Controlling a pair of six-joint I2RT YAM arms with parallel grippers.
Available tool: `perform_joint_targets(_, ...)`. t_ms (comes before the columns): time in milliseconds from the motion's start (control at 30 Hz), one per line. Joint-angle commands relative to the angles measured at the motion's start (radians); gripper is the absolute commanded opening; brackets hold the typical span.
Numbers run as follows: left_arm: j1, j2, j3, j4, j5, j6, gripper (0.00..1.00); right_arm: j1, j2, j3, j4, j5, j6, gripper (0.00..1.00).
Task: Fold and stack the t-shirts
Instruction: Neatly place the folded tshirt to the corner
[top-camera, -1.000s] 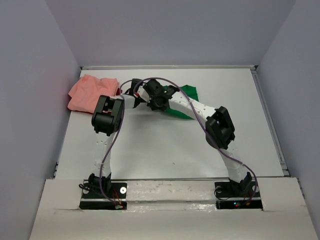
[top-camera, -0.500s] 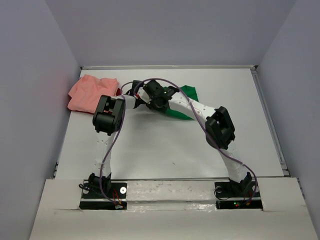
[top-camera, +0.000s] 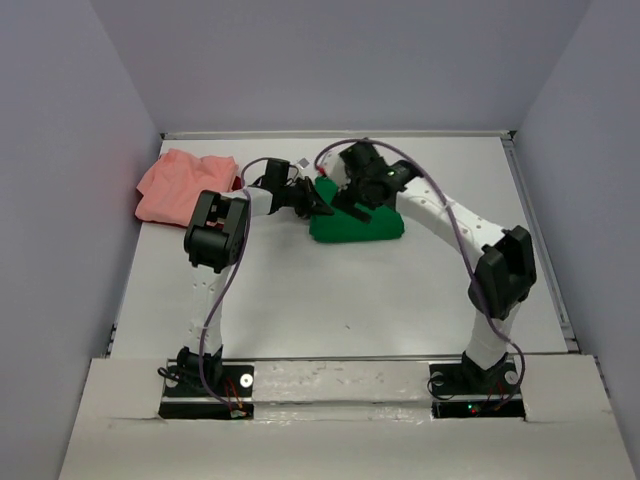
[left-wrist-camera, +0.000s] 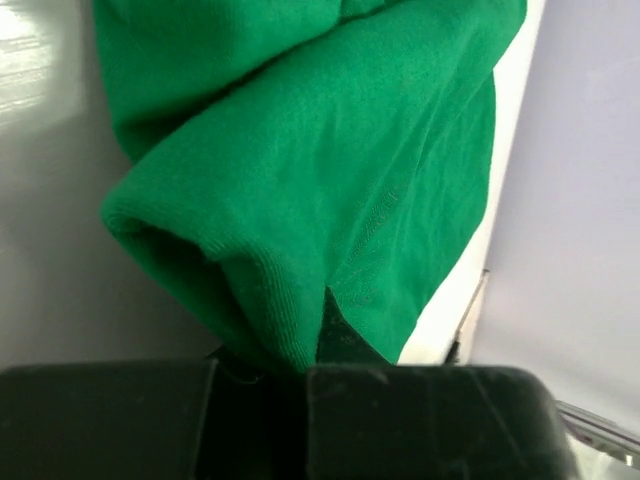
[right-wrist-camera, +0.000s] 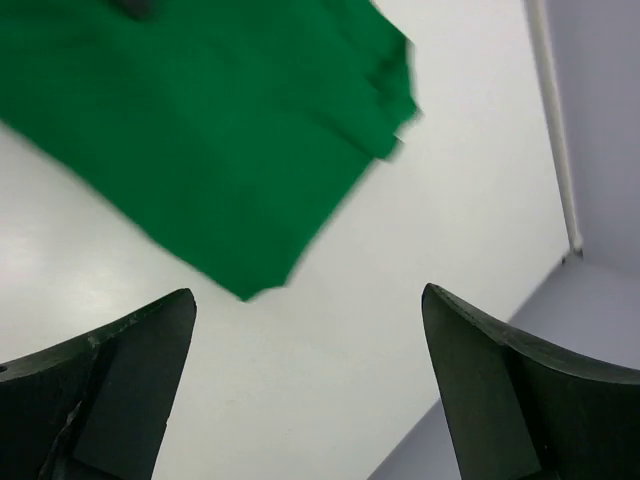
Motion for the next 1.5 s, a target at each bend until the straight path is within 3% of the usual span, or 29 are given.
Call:
perform_joint_targets(0,0.0,-0.072,0.022,-0.118,-0.081,0.143,0.0,-0.31,-0.079,-0.107,0.174,0.122,-0.02,1.0)
perform_joint_targets(133,0.007,-0.1,0.072,-0.259,-0.141,0.329,0.0,-0.441,-0.164,-0.244,0.234,0.073,-0.006,0.96)
perform_joint_targets(233,0.021,-0.06,0.19,-0.424,-0.184,0.526,0.0,-0.442,-0.237,-0.374,0.239,0.07,0.02,0.96)
perform_joint_targets(333,0.084,0.06,0.434,-0.735,-0.169,0.681,0.0,-0.442,-0.311,-0.471,0.246,0.047,0.05,0.96)
perform_joint_targets(433,0.151,0.039,0.448,-0.796,-0.133,0.756,0.0,-0.442,-0.356,-0.5,0.246,0.041,0.079,0.96)
perform_joint_targets(467,0.158,0.011,0.468,-0.843,-0.183,0.784,0.0,-0.442,-0.365,-0.506,0.245,0.026,0.084,0.97)
perform_joint_targets(633,0.219,-0.086,0.474,-0.925,-0.311,0.881,0.0,-0.442,-0.377,-0.519,0.243,0.001,0.103,0.97)
perform_joint_targets(900,0.325,-0.128,0.686,-1.137,-0.522,1.014,0.0,-0.442,-0.325,-0.534,0.246,-0.036,0.129,0.98)
perform_joint_targets(1467,0.313,-0.238,0.776,-1.299,-0.627,1.14,0.0,-0.442,-0.244,-0.496,0.237,0.0,0.138,0.98)
